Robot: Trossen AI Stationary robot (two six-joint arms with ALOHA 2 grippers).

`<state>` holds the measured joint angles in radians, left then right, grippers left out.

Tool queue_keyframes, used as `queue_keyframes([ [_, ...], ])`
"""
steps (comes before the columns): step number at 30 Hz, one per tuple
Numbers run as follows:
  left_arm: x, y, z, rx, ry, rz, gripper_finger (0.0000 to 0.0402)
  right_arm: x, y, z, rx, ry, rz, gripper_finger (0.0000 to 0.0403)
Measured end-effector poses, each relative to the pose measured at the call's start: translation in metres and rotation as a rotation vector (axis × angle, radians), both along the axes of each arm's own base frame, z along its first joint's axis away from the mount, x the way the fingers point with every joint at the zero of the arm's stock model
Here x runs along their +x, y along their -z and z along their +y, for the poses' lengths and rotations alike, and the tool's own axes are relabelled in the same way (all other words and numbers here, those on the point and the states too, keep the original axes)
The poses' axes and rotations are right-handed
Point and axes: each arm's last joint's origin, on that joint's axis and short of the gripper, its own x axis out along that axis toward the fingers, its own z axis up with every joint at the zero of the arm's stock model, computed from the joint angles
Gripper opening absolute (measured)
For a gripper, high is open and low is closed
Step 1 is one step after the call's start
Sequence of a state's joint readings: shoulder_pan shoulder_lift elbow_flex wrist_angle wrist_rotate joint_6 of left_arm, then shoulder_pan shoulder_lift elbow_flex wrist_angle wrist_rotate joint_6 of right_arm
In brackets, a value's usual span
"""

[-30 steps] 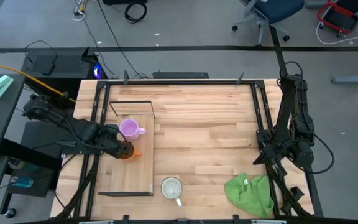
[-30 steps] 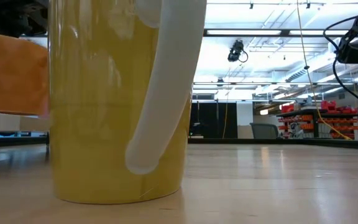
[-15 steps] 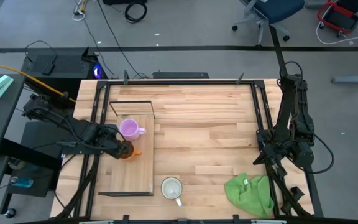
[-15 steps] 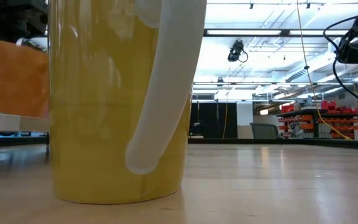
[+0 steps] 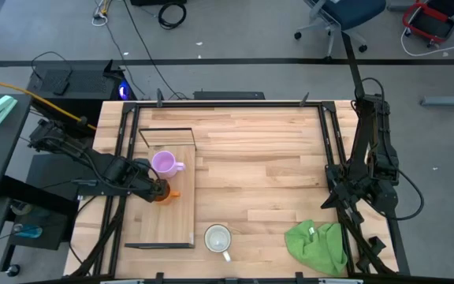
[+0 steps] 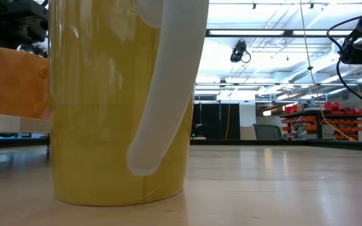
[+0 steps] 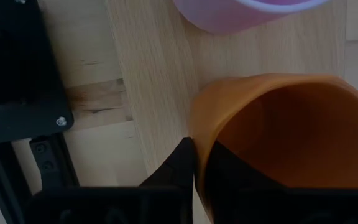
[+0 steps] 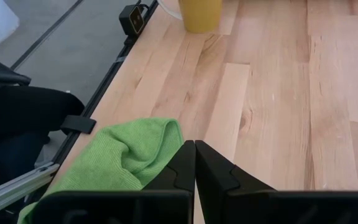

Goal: Stack small to large cups/mugs on shelf
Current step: Put the orange mug on the shelf

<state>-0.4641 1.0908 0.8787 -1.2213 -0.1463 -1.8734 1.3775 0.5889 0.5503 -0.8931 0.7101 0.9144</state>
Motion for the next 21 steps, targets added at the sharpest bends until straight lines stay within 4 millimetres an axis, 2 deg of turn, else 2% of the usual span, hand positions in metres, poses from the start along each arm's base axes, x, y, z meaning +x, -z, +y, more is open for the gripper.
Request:
queue_keyframes([
  [8,0.000,0.000,0.000,0.001,0.000,0.005,0.0117,0.000,0.000,0.000,0.000,0.000,0.000,0.0016],
  [15,-0.003,-0.004,0.002,-0.014,-0.006,-0.028,0.0151,0.000,0.000,0.000,0.000,0.000,0.000,0.0016],
  [21,-0.005,-0.011,0.004,-0.012,-0.019,-0.139,0.0164,0.000,0.000,0.000,0.000,0.000,0.000,0.0016],
])
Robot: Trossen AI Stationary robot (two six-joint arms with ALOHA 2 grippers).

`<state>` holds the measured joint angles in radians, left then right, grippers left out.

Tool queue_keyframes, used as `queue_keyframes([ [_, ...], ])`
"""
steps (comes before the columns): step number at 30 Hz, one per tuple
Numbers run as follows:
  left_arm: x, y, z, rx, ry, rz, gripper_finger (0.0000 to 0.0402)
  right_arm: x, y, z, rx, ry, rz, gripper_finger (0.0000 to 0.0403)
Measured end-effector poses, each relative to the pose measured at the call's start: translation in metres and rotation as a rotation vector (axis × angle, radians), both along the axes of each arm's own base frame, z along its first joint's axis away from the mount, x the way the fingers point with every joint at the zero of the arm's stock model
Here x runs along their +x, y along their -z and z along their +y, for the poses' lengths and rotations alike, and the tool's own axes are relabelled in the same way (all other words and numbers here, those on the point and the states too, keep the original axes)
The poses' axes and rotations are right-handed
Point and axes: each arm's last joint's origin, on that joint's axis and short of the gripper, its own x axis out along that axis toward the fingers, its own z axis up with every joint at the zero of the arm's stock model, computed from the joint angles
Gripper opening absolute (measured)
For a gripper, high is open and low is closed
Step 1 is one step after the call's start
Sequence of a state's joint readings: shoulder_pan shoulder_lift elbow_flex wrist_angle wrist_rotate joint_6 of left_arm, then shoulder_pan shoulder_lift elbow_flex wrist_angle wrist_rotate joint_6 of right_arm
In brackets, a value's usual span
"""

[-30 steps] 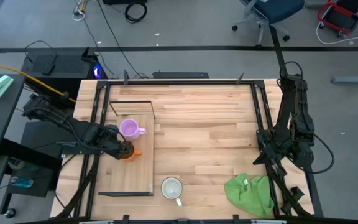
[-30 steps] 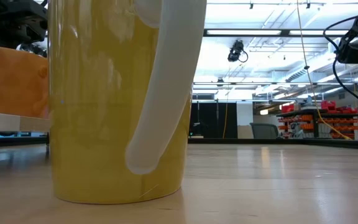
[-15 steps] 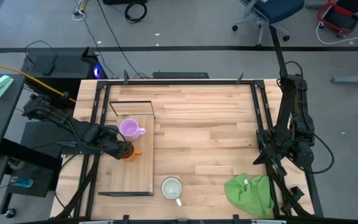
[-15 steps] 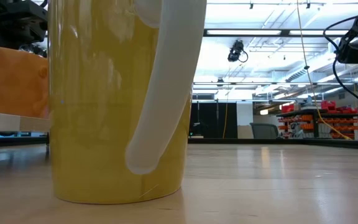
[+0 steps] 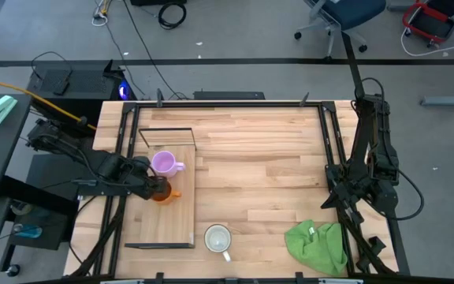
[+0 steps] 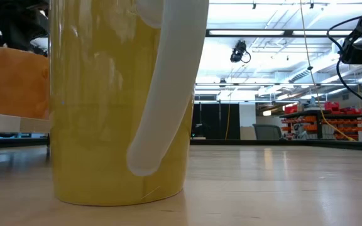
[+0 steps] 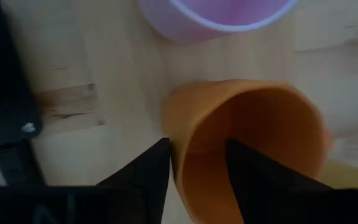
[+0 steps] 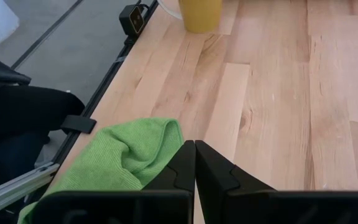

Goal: Stack small to large cups/mugs on shelf
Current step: Put the orange mug on the shelf

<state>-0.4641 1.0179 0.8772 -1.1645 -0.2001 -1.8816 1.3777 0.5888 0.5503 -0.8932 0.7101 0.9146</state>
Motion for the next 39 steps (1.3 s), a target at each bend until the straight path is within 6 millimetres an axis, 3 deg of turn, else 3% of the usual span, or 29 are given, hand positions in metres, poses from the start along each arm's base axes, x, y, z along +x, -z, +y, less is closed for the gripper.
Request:
queue_keyframes([
  [8,-0.006,-0.011,0.005,0.013,-0.035,-0.129,0.0161,0.000,0.000,0.000,0.002,0.002,0.001,0.0016],
  [18,-0.008,-0.012,0.006,-0.004,-0.057,-0.133,0.0160,0.000,0.000,0.000,0.008,0.007,0.003,0.0016],
  [27,-0.005,-0.053,0.011,0.155,-0.076,-0.331,0.0157,0.000,0.000,0.000,0.008,0.007,0.003,0.0016],
  [32,0.011,-0.064,0.005,0.180,-0.045,-0.464,0.0143,0.000,0.000,0.000,0.008,0.007,0.003,0.0016],
  [39,0.051,-0.073,-0.015,0.191,0.102,-0.674,0.0117,0.000,0.000,0.000,0.008,0.007,0.003,0.0016],
])
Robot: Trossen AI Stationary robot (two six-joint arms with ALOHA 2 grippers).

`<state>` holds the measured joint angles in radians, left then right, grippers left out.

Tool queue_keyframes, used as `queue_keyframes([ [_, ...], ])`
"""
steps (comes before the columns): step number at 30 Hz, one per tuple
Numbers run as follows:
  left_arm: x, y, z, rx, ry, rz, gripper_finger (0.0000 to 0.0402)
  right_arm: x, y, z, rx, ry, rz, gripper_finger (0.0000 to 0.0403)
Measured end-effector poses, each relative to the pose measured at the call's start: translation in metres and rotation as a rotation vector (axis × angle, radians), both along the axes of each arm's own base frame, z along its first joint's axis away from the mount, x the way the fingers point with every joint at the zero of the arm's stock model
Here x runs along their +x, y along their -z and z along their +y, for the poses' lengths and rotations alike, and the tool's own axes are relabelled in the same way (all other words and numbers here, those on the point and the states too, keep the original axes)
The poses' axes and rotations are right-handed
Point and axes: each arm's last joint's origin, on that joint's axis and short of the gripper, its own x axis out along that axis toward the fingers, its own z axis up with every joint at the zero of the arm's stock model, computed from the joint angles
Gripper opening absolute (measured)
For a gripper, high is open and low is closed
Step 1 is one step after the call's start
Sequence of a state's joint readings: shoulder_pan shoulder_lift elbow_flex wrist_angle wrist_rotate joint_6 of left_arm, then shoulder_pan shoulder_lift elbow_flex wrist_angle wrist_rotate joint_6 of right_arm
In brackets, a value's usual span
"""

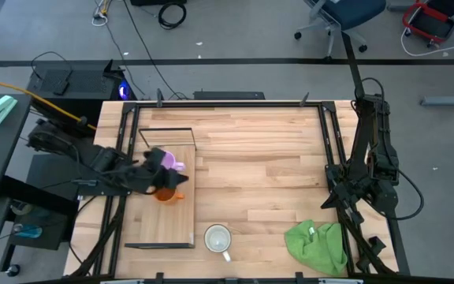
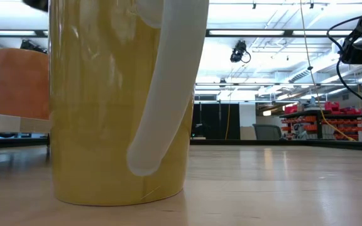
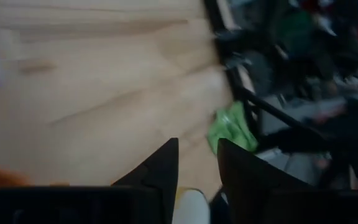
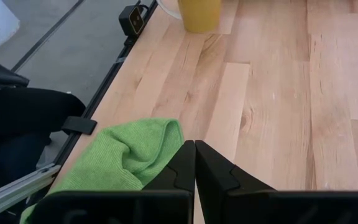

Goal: Stack small to large cups/mugs on shelf
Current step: Put the orange mug on the shelf

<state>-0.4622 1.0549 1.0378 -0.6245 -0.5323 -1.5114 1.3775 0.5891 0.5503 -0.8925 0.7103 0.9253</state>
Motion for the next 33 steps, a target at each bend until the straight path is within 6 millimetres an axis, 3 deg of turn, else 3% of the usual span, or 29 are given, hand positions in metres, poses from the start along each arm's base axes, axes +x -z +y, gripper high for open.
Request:
queue_keyframes([
  [4,0.012,0.005,-0.009,0.002,0.070,0.002,0.0099,0.000,0.000,0.000,0.002,0.000,0.000,0.0016],
  [16,0.021,0.029,-0.021,-0.095,0.070,0.158,0.0009,0.000,-0.001,0.000,0.003,0.015,-0.018,0.0016],
  [19,0.022,0.030,-0.022,-0.091,0.070,0.171,0.0010,0.002,-0.001,-0.001,-0.015,0.043,-0.067,0.0016],
  [29,-0.008,-0.007,-0.019,-0.080,-0.044,0.343,0.0010,0.004,-0.005,-0.002,0.071,0.192,-0.154,0.0016],
  [33,-0.021,-0.009,-0.017,-0.060,-0.120,0.440,0.0014,0.008,-0.011,0.001,0.091,0.211,-0.195,0.0016],
])
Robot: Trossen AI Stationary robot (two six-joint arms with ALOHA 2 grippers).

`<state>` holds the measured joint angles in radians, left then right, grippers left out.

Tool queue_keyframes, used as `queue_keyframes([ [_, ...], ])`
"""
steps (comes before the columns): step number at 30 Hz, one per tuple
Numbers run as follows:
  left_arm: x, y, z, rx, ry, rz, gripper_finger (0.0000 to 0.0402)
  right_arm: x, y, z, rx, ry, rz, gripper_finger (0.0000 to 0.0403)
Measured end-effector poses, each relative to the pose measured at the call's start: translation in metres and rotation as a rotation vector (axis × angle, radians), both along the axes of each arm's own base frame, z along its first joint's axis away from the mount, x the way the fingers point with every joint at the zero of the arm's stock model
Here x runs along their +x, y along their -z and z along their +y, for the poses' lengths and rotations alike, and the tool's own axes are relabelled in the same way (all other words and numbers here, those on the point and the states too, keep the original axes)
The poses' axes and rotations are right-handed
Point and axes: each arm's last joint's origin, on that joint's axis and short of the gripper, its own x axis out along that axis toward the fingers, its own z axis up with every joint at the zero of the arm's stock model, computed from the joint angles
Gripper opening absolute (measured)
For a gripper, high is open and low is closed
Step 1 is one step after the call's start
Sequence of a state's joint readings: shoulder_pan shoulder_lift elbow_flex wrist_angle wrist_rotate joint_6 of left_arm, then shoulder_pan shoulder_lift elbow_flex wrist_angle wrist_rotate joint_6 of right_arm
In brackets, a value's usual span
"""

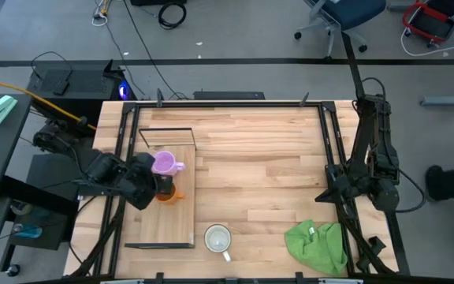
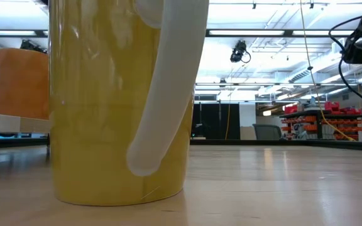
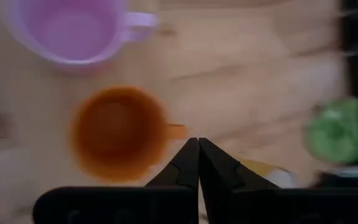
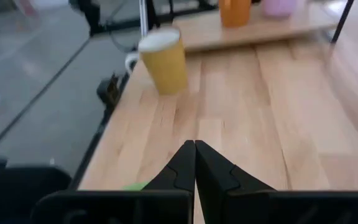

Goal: Stack small to large cups/mugs on shelf
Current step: Put the orange mug on the shelf

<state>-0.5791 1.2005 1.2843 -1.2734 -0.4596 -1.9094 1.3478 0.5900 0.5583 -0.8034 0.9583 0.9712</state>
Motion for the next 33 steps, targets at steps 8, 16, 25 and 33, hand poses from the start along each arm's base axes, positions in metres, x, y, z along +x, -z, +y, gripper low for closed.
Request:
queue_keyframes([
  [8,-0.013,0.009,-0.005,0.078,-0.019,0.120,0.0011,0.023,-0.019,0.002,-0.034,0.126,-0.165,0.0016],
  [16,-0.023,0.009,0.003,0.209,0.013,0.223,0.0040,0.049,-0.021,-0.018,-0.057,0.334,-0.150,0.0016],
  [25,-0.021,0.010,0.003,0.245,0.010,0.207,0.0018,0.076,-0.022,-0.024,-0.008,0.395,-0.133,0.0016],
  [33,-0.021,0.010,0.004,0.310,0.073,0.211,0.0009,0.137,-0.018,-0.017,0.013,0.105,-0.174,0.0008],
])
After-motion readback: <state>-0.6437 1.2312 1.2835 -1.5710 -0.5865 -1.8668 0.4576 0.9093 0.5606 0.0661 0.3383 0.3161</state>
